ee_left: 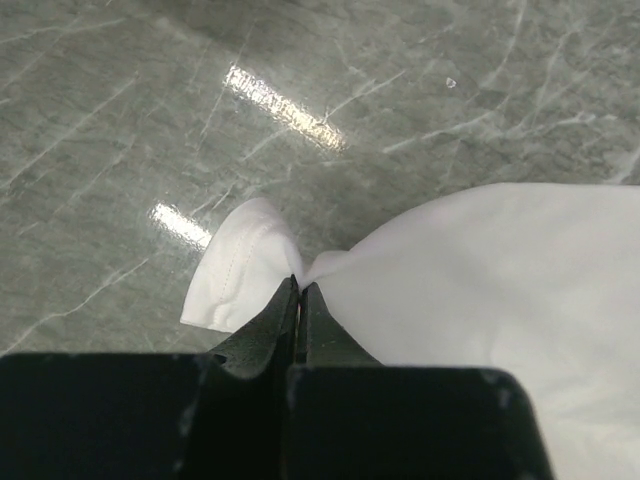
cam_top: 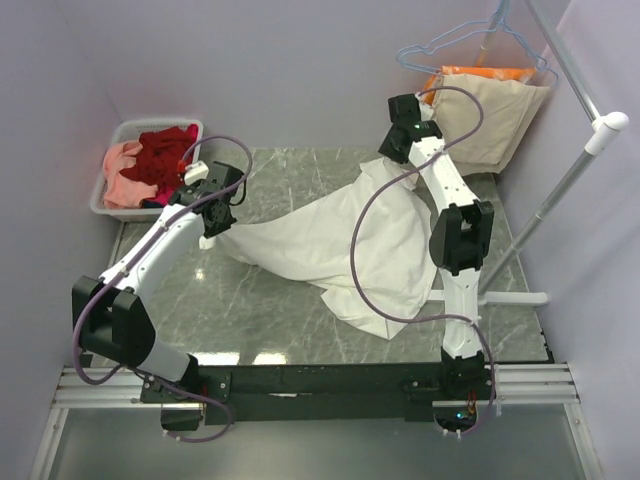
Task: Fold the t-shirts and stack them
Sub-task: Flatten the tshirt out
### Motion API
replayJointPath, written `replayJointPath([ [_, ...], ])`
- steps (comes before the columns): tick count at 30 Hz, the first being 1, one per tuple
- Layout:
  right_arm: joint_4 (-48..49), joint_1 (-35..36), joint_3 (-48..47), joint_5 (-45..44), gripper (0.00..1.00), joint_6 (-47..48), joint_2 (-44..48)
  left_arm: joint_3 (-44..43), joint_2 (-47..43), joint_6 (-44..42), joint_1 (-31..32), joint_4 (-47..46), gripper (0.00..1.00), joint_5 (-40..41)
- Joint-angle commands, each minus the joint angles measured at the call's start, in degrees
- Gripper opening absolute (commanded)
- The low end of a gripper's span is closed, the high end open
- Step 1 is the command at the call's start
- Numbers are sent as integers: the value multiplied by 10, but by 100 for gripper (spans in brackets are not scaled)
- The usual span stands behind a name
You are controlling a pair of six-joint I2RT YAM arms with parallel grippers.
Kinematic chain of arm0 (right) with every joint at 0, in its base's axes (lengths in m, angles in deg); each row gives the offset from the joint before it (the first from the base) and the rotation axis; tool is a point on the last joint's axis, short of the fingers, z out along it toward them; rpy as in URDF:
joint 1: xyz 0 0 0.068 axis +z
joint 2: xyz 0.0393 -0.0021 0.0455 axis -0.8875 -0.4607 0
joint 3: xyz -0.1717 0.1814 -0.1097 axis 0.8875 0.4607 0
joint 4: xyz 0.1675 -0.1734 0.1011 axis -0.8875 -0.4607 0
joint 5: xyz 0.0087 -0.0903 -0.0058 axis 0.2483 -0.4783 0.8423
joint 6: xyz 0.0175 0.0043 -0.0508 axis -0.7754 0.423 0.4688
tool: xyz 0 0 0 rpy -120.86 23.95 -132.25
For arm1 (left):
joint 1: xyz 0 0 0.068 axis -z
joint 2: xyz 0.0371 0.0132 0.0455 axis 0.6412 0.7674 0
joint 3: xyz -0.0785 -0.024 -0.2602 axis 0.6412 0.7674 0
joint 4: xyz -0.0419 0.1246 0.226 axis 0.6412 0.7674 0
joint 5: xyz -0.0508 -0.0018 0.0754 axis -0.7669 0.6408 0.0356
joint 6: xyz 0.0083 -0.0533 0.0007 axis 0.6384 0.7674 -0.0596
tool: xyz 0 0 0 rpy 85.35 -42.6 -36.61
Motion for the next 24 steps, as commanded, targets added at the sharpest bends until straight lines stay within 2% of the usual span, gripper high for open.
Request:
replayJointPath([
  [1,32,5,22,-19,52,23,56,-14,16,29,-1,-1,1,30],
  [6,-17,24,55,-66,58,39,104,-31,54,22,-1,-7,1,21],
  [9,-52,52,122,-80,58,34,162,-47,79,16,-1,-15,1,11],
  [12,-81,84,226,-89,58,12,227,-73,111,14,-1,-17,1,14],
  [16,-74,120,402,-63,57,-5,336,-119,152,14,-3,-5,1,24],
  [21,-91,130,512,-32,52,-27,408,-146,185,14,-27,-6,1,19],
  [24,-69,134,587,6,51,-37,449,-152,197,14,-52,-6,1,15],
])
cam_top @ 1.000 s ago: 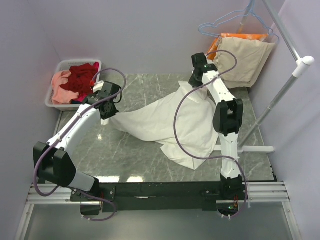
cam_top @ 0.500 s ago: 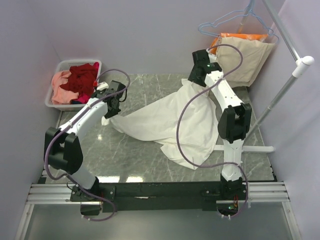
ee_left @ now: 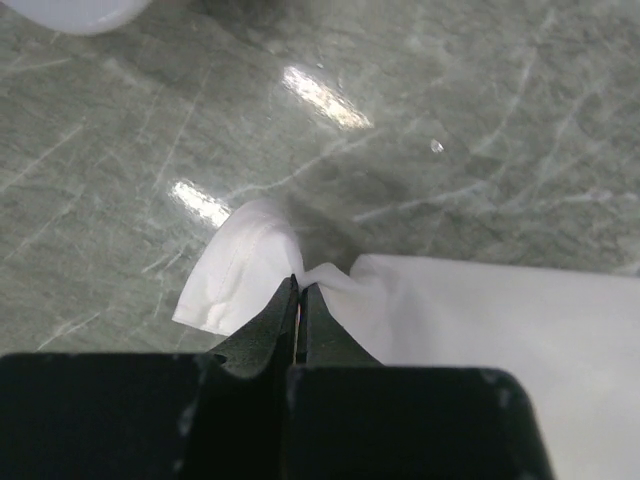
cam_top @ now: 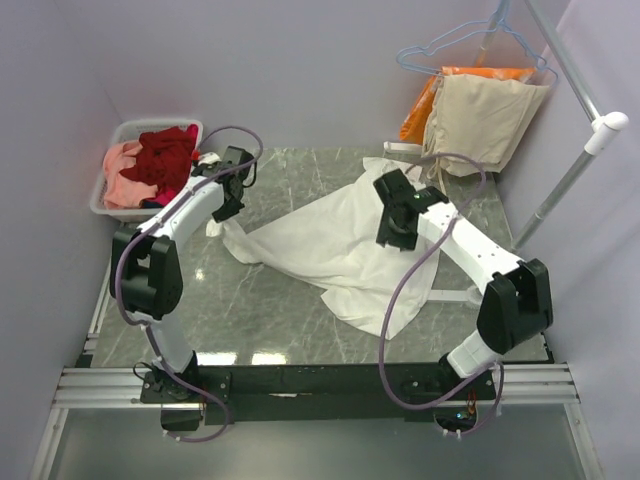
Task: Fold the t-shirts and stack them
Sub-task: Flatten the tshirt out
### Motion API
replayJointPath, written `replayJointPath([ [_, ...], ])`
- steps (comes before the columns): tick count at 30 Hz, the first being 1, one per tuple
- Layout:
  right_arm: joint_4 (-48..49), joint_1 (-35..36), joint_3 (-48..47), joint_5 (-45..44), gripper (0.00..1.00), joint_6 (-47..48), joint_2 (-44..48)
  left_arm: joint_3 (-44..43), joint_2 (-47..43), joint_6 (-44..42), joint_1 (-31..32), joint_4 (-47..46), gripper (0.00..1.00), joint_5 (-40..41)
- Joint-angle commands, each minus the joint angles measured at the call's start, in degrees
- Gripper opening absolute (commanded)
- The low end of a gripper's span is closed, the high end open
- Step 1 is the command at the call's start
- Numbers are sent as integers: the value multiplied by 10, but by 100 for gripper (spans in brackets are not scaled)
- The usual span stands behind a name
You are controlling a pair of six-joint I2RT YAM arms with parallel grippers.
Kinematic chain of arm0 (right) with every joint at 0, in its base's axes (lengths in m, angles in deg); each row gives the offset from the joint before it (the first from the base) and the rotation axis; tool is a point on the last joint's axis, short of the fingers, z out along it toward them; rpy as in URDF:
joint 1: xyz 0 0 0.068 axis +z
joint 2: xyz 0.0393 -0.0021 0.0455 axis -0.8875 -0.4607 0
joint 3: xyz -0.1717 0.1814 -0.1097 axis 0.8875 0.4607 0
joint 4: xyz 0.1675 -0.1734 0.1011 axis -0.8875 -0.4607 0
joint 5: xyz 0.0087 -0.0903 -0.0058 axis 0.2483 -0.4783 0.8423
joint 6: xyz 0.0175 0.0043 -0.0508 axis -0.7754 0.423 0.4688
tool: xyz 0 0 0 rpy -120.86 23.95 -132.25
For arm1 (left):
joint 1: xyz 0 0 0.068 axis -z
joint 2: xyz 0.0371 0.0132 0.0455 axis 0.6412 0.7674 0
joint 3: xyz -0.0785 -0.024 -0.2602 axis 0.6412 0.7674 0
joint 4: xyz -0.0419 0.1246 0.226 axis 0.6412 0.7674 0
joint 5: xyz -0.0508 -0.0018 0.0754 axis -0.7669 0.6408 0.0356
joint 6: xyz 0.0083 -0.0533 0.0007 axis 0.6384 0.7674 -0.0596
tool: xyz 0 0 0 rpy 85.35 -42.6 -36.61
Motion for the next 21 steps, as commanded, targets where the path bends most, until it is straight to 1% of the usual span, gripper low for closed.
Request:
replayJointPath([
  [1,11,1,98,49,51,-28,67,-32,13,4,-40,-1,1,4],
  [2,15,5,112,68,50,-29,72,-34,21,6,-46,2,1,5],
  [3,16,16,132,72,50,-31,78,-38,25,5,-58,4,1,6],
  [8,11,61,170,86,49,-44,86,-57,48,5,-99,11,1,-3],
  [15,48,122,230,115,48,-46,92,-100,85,3,-116,21,1,-15],
  [21,84,180,240,115,45,-35,69,-121,116,-3,-118,20,1,-36],
])
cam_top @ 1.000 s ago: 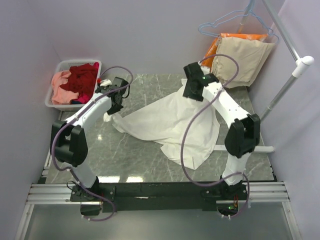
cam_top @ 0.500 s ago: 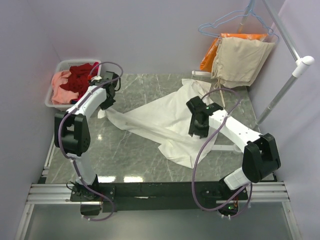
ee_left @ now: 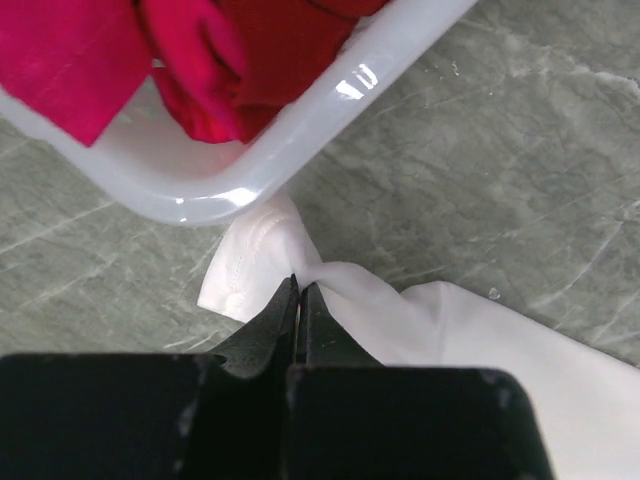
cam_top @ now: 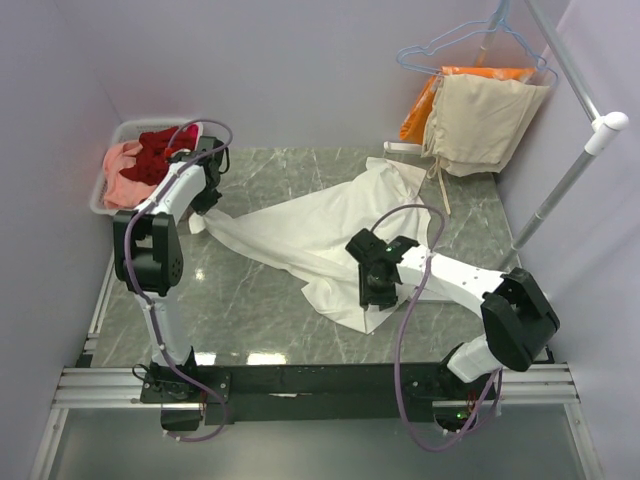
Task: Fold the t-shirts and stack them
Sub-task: Flatten the tshirt out
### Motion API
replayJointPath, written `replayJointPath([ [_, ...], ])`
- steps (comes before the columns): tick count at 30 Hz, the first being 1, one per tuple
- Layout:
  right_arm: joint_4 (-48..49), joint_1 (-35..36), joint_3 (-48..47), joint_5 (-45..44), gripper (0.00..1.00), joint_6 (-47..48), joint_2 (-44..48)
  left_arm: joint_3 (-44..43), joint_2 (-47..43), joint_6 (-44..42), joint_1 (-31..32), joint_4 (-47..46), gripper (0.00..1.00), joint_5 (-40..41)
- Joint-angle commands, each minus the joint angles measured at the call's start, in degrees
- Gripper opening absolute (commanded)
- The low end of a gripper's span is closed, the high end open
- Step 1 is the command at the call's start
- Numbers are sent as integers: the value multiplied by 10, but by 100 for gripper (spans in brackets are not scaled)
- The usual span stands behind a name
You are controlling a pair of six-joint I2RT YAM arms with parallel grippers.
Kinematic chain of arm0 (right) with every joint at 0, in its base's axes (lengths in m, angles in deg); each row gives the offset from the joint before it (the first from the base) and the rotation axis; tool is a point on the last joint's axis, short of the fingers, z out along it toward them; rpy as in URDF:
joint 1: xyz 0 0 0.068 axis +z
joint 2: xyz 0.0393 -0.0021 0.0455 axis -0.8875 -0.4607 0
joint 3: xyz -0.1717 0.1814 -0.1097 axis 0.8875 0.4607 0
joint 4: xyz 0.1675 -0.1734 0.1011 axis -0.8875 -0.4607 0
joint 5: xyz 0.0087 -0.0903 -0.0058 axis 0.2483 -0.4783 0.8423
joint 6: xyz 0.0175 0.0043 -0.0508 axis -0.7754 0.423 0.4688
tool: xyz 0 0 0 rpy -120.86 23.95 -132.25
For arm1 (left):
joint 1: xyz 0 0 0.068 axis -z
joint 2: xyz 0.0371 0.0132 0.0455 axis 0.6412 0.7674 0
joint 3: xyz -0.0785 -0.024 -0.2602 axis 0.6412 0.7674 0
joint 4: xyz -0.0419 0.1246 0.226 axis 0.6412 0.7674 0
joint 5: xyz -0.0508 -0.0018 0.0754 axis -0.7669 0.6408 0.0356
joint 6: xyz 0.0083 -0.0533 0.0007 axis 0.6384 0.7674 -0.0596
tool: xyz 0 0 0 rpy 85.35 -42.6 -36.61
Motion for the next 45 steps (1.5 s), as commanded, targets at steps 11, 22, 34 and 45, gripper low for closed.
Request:
replayJointPath([
  [11,68,56,-35,-7,45,6,-69,-26,18,-14,-1,-4,1,-35],
  [22,90,55,-23,9,44,19,-87,-26,17,-19,-2,-8,1,-43],
  [34,63,56,-40,-11,0,12,-86,-22,8,-22,-2,-4,1,-37],
  [45,-166,45,-270,-291,0,-41,-12,-19,-20,-45,-1,-4,1,-46],
])
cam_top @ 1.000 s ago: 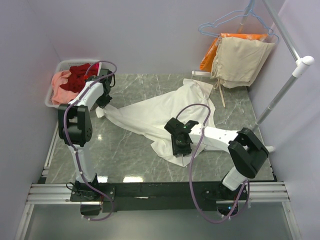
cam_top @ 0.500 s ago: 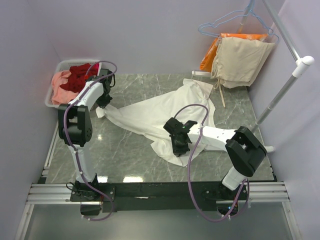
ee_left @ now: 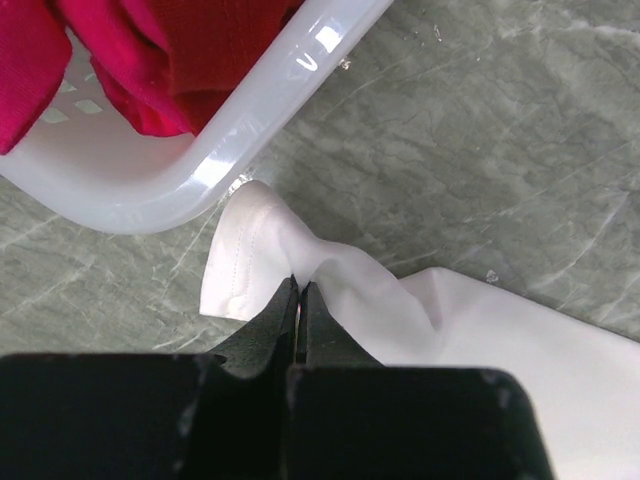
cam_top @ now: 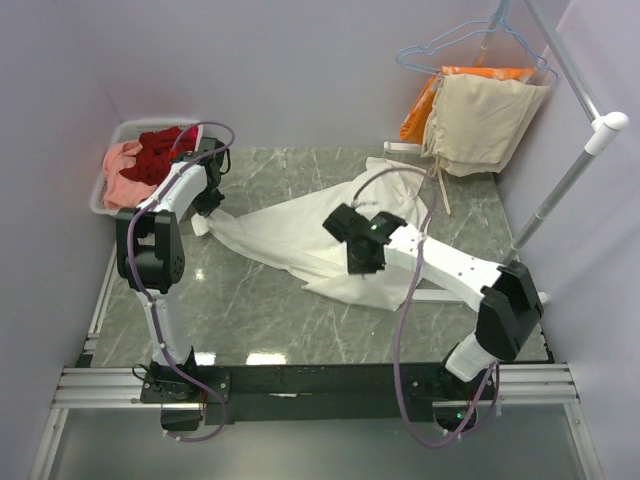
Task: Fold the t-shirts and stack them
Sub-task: Flatten the tshirt out
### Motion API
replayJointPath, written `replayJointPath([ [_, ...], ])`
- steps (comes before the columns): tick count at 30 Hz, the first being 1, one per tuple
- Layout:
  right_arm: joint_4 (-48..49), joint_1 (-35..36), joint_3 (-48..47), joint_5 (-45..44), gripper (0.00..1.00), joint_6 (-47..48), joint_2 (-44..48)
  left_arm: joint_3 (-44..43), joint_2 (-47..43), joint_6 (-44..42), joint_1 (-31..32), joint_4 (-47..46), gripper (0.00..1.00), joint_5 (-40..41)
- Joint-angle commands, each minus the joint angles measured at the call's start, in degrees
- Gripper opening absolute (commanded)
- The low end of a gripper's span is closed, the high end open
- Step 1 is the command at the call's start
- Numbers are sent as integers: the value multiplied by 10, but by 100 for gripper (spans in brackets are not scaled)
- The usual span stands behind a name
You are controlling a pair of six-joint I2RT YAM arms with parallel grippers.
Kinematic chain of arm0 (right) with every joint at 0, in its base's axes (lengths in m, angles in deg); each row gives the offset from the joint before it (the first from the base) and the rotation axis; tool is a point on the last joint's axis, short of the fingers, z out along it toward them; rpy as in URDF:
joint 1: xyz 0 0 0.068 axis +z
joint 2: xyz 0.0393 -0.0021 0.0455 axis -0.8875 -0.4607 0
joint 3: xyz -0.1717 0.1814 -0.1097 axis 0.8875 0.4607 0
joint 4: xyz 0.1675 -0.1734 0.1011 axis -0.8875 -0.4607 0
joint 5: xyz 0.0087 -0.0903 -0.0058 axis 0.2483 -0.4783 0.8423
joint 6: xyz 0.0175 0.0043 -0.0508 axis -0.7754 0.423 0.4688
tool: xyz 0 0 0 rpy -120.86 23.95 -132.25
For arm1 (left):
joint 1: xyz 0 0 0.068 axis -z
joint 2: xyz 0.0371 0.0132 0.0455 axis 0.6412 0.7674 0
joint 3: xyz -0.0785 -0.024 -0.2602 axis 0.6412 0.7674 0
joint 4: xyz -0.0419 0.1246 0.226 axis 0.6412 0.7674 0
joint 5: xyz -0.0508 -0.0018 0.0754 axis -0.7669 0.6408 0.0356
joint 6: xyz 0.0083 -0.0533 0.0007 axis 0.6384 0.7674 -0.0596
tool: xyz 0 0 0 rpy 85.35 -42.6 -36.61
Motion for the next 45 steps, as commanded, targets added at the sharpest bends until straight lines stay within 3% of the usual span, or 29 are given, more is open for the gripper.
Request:
replayJointPath([
  [1,-118,-17,-116,-181,0,-43,49,-4,-44,-23,-1,-4,1,-13],
  [6,-151,-84,-226,-257,0,-54,77,8,-50,-38,0,-7,1,-16],
  [12,-75,-162,-284,-262,0,25,97,7,-51,-39,1,-4,1,-8],
  [17,-54,-189,-352,-301,0,67,38,-23,-39,-51,9,6,2,8],
  [21,-4,-227,-407,-282,0,103,-11,-32,-39,-68,27,3,1,11],
  [27,-7,-277,-606,-231,0,153,-117,-37,-50,-73,45,10,1,0],
  [29,-10,-282,-652,-224,0,169,-141,-32,-59,-83,49,6,4,-9],
  [32,4,-289,-631,-213,0,166,-136,-30,-64,-89,49,5,9,-29],
  [35,6,-297,-591,-198,0,148,-124,-23,-66,-93,49,4,25,-46],
  [36,7,-298,-570,-195,0,143,-119,-15,-66,-93,50,1,39,-52],
  [39,6,-300,-545,-184,0,133,-119,2,-72,-85,49,-1,51,-55],
  [45,-3,-299,-544,-171,0,121,-135,68,-97,-65,49,-19,50,-97],
])
